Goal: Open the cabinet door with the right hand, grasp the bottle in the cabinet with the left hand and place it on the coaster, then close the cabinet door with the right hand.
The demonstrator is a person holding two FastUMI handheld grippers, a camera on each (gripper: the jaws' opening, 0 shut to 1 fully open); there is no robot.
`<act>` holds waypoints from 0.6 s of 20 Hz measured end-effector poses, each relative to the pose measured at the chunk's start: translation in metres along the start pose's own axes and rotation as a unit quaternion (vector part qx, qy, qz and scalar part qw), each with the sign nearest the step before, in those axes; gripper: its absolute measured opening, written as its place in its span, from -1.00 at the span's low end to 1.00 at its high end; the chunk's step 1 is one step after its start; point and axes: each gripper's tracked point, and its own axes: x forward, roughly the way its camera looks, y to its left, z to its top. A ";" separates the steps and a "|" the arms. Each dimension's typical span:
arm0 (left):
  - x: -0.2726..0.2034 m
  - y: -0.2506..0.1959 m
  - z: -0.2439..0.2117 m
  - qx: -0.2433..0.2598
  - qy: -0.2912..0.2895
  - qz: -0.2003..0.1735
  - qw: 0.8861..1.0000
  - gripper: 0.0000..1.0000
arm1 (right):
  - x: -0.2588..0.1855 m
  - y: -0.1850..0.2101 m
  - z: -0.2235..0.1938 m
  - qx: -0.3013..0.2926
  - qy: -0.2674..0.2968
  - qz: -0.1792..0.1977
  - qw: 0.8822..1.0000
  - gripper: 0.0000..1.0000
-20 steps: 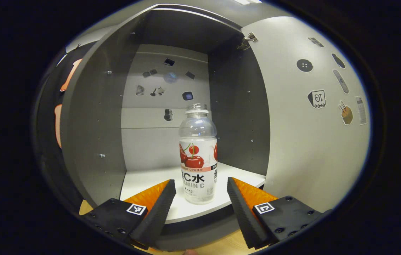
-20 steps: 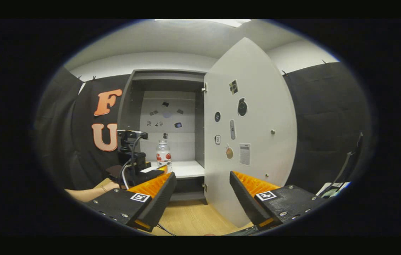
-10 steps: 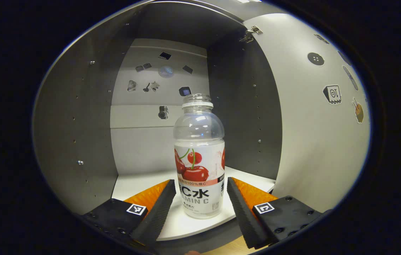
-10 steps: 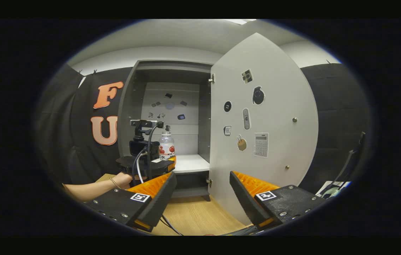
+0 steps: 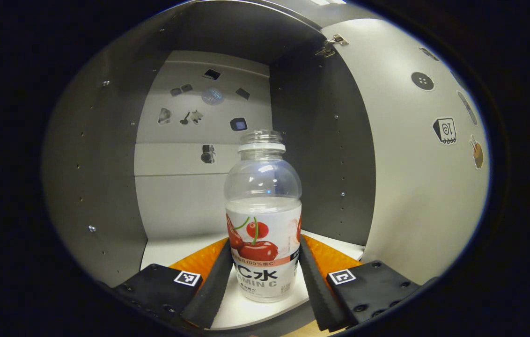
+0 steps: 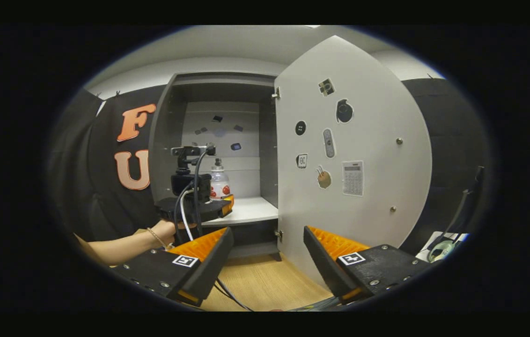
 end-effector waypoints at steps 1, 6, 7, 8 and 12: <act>0.000 0.000 0.000 0.000 -0.001 0.000 1.000 0.68 | 0.000 0.002 -0.002 -0.001 0.002 -0.001 1.000 0.86; -0.003 0.001 0.002 -0.011 -0.006 0.002 1.000 0.61 | 0.000 0.000 -0.005 -0.006 0.007 0.007 1.000 0.86; -0.005 0.002 0.003 -0.013 -0.009 0.006 1.000 0.61 | 0.000 -0.002 -0.004 -0.006 0.006 0.011 1.000 0.86; -0.010 0.003 0.006 -0.014 -0.013 0.011 1.000 0.61 | -0.001 -0.004 -0.003 -0.007 0.004 0.015 1.000 0.86; -0.044 0.002 0.016 -0.014 -0.032 0.030 0.999 0.61 | -0.010 -0.014 -0.001 -0.008 -0.004 0.043 0.999 0.86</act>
